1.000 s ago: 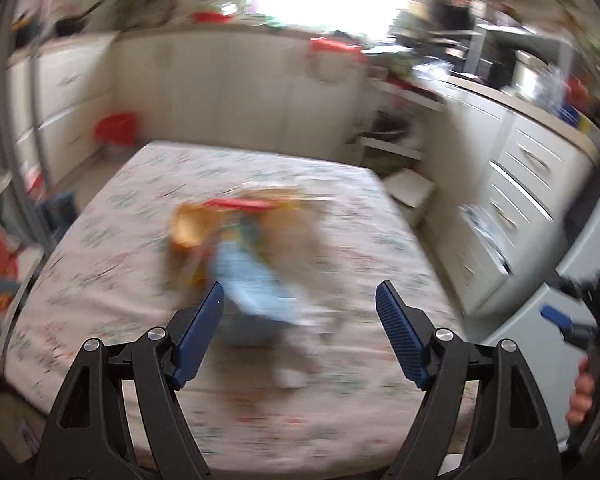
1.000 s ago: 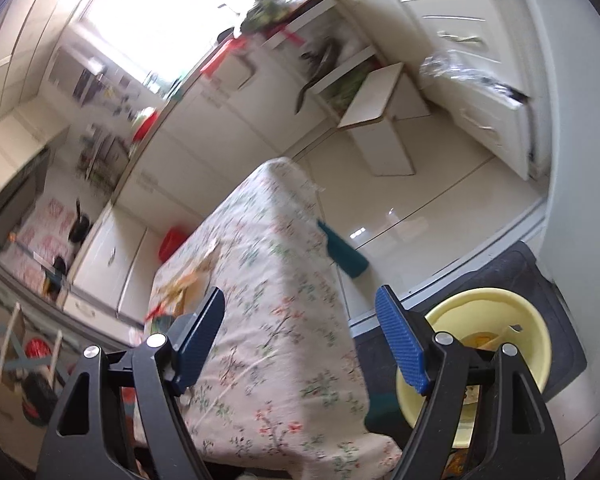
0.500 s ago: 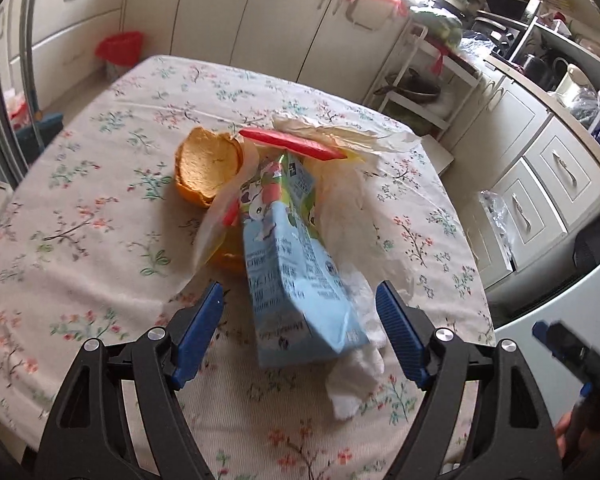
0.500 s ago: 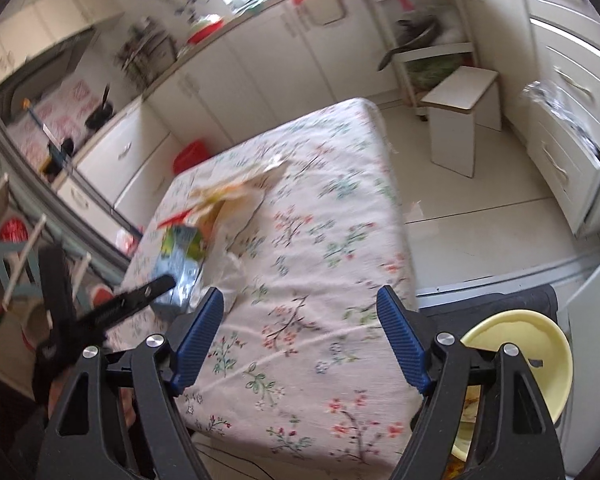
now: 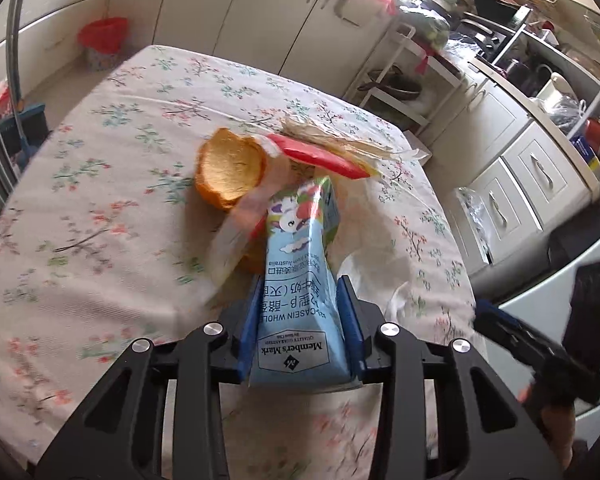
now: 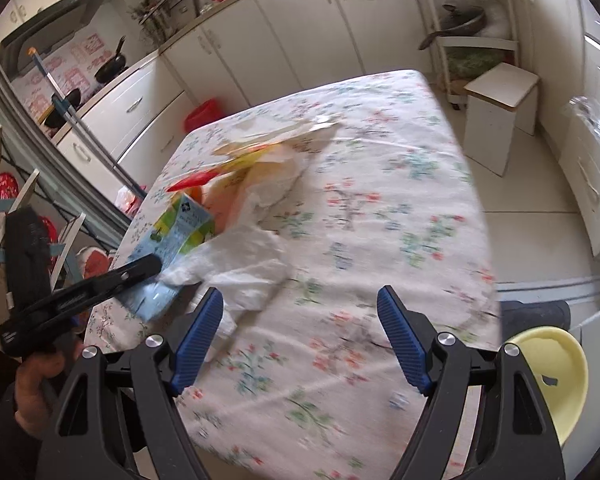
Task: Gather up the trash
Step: 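Grasp the crumpled white tissue with the right tool, then carry the tissue to the yellow bucket and open the right tool while the left carries the carton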
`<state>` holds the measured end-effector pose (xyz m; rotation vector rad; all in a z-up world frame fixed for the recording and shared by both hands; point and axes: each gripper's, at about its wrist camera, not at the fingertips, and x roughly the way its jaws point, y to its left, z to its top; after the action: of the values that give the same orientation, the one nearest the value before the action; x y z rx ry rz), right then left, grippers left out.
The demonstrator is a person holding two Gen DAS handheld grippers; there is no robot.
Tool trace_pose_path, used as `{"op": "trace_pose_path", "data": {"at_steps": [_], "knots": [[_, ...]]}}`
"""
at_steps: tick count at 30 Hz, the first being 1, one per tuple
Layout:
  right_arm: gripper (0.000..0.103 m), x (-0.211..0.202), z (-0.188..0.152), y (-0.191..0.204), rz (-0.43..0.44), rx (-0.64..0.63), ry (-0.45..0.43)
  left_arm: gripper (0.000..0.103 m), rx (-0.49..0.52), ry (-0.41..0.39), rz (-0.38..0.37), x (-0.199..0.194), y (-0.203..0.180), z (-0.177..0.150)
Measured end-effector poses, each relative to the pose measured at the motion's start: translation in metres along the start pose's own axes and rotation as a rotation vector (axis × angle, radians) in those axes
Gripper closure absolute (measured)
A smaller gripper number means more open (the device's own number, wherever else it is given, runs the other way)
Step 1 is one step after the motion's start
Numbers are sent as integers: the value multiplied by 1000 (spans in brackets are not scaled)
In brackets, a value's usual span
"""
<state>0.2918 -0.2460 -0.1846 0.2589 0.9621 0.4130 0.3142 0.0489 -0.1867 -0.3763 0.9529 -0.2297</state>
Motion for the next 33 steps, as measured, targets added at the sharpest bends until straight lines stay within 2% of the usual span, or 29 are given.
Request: {"op": "trace_pose_path", "data": {"at_steps": [4,6,8,18,19,20,21,22,24,27,33], "knots": [[25,20,4,19,11,-30,23,67,61,78,-11,-5,11,-14],[25,26,5,26,11,-40,27,55,72,82,-5,-6,15,-16],[25,33,6,32,5,-51,31,52,75,77,0,-7,19,-15],[25,64,3,50,-62,-131,73,49,96,87,-4,8,15,-8],[27,66,2,53,-70,-153,76,49,103,89,-5,9,15,-8],[36,66,1,56,-75,-176,78,49,109,91,-9,10,13,-8],[51,66,-1,59,-86,-202,79,50,112,88,-11,11,10,-8],[59,65,-3,61,-96,-230,84,53,117,81,-14,11,8,-7],[77,63,-5,58,-83,-235,89,71,133,81,-17,12,5,-7],[84,51,-6,45,-51,-192,85,74,164,75,-24,11,-3,-9],[85,26,-7,18,-66,-136,50,74,201,83,-41,12,-15,-17]]}}
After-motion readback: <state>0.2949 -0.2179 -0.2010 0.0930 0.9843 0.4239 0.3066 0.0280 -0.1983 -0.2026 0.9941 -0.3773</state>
